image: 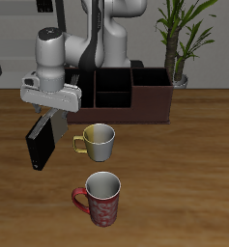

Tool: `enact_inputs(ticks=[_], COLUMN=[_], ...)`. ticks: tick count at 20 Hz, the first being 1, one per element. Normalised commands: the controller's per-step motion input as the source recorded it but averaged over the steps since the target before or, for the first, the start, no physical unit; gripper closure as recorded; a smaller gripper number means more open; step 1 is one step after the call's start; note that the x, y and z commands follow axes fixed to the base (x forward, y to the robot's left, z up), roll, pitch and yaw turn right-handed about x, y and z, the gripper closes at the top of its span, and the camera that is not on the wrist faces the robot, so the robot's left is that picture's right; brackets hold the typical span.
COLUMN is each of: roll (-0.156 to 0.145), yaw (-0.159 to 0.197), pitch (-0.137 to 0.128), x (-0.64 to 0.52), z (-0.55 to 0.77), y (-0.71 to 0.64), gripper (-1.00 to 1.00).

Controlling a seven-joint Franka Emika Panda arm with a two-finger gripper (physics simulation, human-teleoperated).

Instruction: Place the left black book into the back desk caddy's left compartment and place the yellow book into the back desk caddy's right compartment and place the right black book into the back desk caddy's right compartment

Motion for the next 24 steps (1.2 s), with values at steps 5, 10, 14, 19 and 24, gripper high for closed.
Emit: enact_inputs(ticks=[5,10,14,19,24], roll=[-0.026,0.020,0.014,0.008,-0.013], yaw=[0.019,-0.023,-0.006,0.014,-0.005], pitch=[0.017,0.011,0.011,-0.002,0.004], x=[0.04,0.05,0.03,-0.01,-0.06], z=[-0.18,-0.11,-0.06,0.13,0.45], y=[0.01,0.04,0.02,0.06,0.08], gripper=[1.00,1.00,1.00,1.00,1.00])
